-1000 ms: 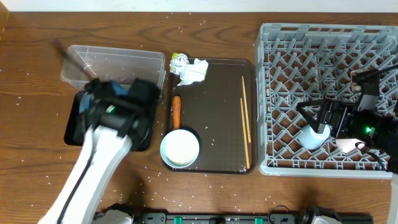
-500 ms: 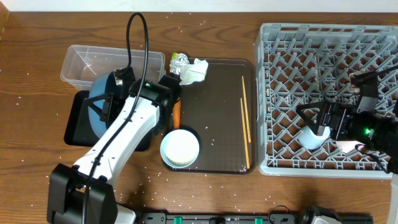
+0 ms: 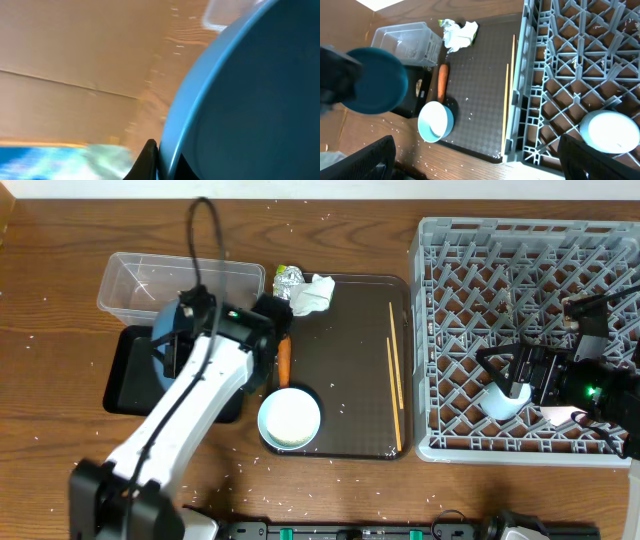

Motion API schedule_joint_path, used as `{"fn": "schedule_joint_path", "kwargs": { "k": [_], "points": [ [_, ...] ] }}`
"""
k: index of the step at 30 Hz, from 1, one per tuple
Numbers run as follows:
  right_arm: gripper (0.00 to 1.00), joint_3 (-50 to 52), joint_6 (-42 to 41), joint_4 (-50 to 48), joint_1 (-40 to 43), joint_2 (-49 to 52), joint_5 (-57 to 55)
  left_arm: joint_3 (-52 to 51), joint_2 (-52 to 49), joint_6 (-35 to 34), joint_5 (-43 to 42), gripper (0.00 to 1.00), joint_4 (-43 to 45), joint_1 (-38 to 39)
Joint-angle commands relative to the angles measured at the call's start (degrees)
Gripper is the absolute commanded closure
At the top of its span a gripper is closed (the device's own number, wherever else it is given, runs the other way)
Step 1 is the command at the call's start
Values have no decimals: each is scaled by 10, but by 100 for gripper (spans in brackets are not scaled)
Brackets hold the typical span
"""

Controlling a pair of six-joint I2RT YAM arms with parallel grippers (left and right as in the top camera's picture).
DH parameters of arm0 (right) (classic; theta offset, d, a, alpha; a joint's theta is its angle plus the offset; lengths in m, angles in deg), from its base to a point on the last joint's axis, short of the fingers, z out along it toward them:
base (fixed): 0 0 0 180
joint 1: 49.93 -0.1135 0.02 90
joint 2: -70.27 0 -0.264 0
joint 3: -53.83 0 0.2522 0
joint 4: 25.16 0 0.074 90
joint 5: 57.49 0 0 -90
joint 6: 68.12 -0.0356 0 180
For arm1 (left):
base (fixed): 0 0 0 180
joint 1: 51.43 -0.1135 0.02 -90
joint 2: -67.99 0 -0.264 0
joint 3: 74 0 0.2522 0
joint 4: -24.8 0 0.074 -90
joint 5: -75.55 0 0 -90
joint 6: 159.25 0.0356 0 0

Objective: Sort waste into correct bins and load items into the dishwasher rack
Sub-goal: 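Lift the blue plate and hand it to the right gripper, then stand the blue plate upright in the rear of the rack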

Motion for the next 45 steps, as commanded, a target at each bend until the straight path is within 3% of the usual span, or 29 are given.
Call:
{"fn": "schedule_joint_path", "kwargs": {
  "k": [1,4,7,10,13,18,22,26,29,31,33,34,35,38,41,45],
  "points": [
    [3,1,40,0,-9,0,24,74,71,36,-173,94,34,2],
    [3,1,81,2,-37,0,75,94,122,125,-339,94,101,2],
    [5,1,92,-2,-84,0,92,93,163,165,-512,94,161,2],
    [9,1,92,-21,-148,1,92,93,185,180,-614,94,188,5],
    [14,1,80,-58,-207,6,82,93,196,180,-627,94,192,23],
    [20,1,-10,-110,-278,31,-44,93,210,180,-631,94,211,63],
    [43,1,-25,-142,-316,61,-64,93,223,180,-631,94,231,98],
    [47,1,-73,-143,-330,91,-181,93,229,180,-631,94,235,119],
    [66,1,-73,-146,-330,104,-185,93,231,180,-631,94,234,128],
    [93,1,-73,-150,-330,108,-185,93,232,180,-631,94,235,133],
    [99,1,-69,-155,-330,106,-185,93,231,180,-631,94,235,135],
    [99,1,-68,-158,-330,104,-185,93,231,180,-631,90,235,135],
    [99,1,-61,-162,-330,101,-185,93,231,180,-631,72,236,135],
    [99,1,-49,-170,-330,87,-213,93,231,180,-631,2,235,135],
    [99,1,-71,-162,-325,72,-362,93,233,184,-629,2,234,135],
    [99,1,-197,-129,-294,68,-707,93,242,185,-624,2,232,135]
  ]
}}
